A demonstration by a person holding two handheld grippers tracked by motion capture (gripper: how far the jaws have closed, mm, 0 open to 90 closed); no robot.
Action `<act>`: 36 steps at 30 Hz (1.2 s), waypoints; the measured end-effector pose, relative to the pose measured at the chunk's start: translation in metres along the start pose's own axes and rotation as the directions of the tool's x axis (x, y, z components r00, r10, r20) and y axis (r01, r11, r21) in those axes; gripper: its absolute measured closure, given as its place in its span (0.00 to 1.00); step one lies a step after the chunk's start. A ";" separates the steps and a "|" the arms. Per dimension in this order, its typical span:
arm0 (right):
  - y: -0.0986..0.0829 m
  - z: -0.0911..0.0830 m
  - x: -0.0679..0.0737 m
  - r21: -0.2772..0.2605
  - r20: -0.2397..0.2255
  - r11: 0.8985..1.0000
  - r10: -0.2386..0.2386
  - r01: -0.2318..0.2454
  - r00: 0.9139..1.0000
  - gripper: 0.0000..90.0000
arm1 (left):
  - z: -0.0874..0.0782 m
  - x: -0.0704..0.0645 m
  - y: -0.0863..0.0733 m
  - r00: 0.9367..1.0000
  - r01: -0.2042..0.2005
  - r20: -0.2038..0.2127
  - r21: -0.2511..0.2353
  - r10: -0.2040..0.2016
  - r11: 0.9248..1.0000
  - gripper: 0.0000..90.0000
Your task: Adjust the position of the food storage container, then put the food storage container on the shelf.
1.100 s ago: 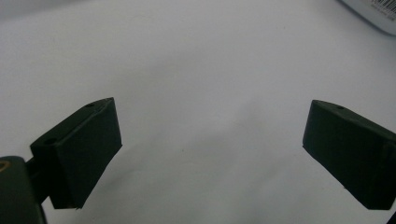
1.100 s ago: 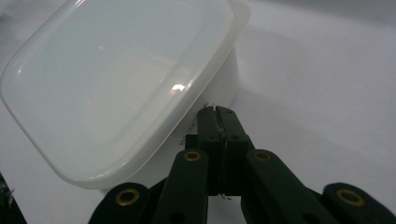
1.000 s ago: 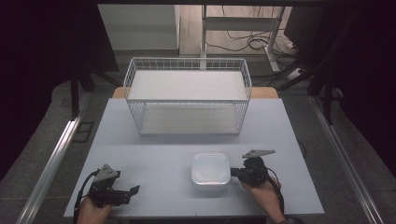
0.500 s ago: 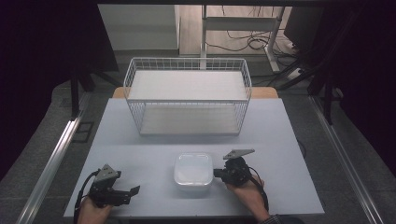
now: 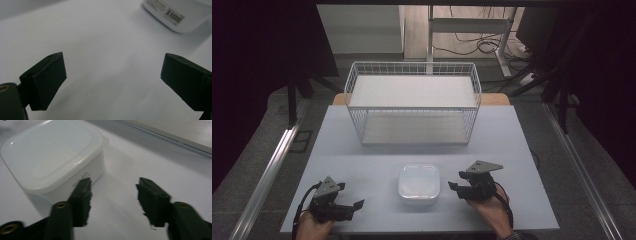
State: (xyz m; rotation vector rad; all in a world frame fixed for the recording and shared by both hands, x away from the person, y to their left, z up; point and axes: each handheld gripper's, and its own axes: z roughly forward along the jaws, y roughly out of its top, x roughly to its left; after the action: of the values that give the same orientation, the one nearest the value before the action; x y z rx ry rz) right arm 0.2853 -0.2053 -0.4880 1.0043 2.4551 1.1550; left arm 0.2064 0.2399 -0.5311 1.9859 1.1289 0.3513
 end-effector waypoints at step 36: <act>0.006 0.012 0.006 0.015 -0.065 1.000 0.000 0.001 0.998 0.03 | 0.026 -0.018 0.040 0.988 -0.010 0.154 -0.022 0.013 1.000 0.04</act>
State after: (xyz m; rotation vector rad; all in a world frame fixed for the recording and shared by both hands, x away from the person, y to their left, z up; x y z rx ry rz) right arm 0.2901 -0.1917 -0.4910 0.9859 2.5177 1.1883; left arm 0.2349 0.2007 -0.5147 1.9654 1.0126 0.2108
